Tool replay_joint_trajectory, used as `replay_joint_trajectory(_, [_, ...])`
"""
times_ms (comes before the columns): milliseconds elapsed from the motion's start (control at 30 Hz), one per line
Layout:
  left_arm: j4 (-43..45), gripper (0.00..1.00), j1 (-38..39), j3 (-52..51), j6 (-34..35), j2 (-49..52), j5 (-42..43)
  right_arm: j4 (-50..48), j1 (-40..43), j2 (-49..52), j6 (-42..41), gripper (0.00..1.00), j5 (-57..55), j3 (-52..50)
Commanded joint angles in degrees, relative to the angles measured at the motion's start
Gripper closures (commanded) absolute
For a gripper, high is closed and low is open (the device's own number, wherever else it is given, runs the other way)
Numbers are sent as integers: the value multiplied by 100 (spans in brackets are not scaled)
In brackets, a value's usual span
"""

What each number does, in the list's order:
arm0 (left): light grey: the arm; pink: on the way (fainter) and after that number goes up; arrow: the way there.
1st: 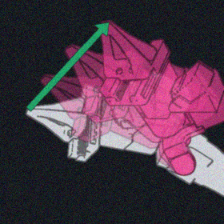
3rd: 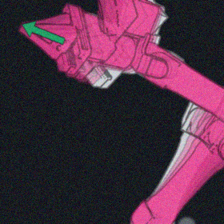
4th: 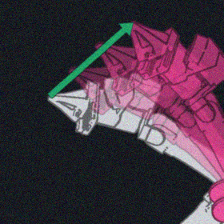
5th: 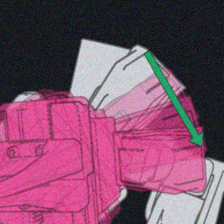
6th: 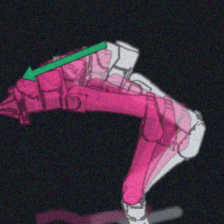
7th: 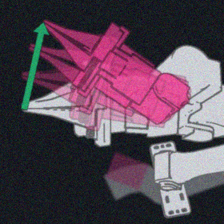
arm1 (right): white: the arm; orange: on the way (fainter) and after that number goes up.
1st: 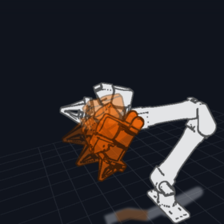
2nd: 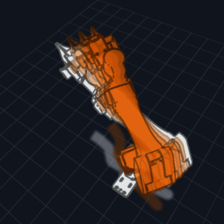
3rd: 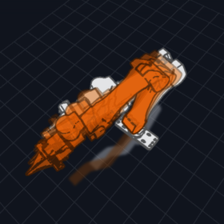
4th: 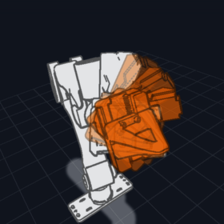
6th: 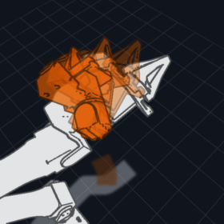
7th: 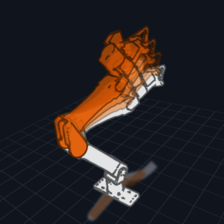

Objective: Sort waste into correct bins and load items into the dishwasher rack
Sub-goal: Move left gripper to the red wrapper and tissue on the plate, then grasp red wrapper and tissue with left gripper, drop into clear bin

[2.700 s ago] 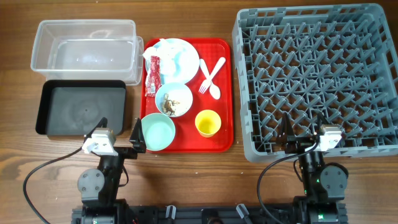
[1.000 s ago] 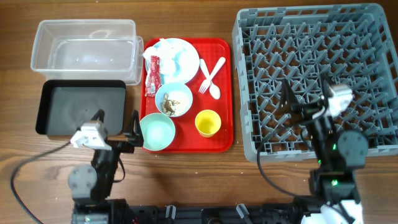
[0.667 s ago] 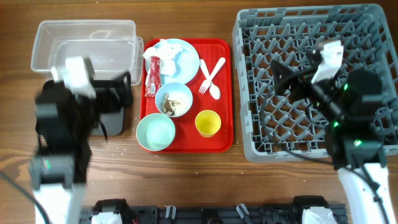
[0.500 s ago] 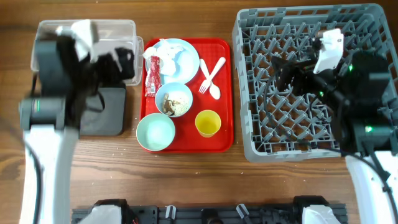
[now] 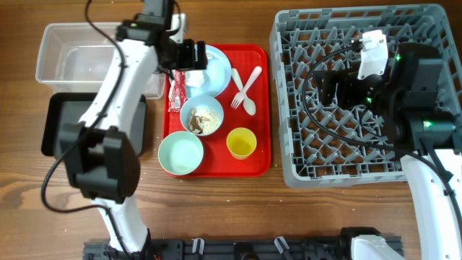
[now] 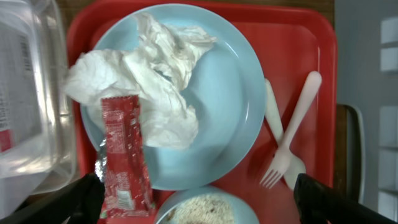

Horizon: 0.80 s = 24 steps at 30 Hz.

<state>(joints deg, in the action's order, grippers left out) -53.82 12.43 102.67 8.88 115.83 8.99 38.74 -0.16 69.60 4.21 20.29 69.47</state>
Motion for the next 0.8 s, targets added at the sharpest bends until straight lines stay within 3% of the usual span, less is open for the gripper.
replay_joint_trajectory(0, [120, 1, 365, 116, 876, 317, -1427, -4, 31, 31, 72, 0, -92, 140])
replay_joint_trajectory(133, [267, 1, 487, 116, 1456, 717, -2063, 7, 31, 31, 70, 0, -92, 140])
replay_joint_trajectory(533, [1056, 2, 479, 111, 1392, 1515, -2041, 157, 31, 37, 74, 0, -96, 133])
replay_joint_trajectory(667, [1075, 14, 483, 105, 1392, 1692, -2039, 142, 31, 37, 76, 0, -116, 133])
replay_joint_trajectory(767, [1032, 49, 485, 105, 1392, 1714, -2039, 146, 31, 37, 74, 0, -116, 133])
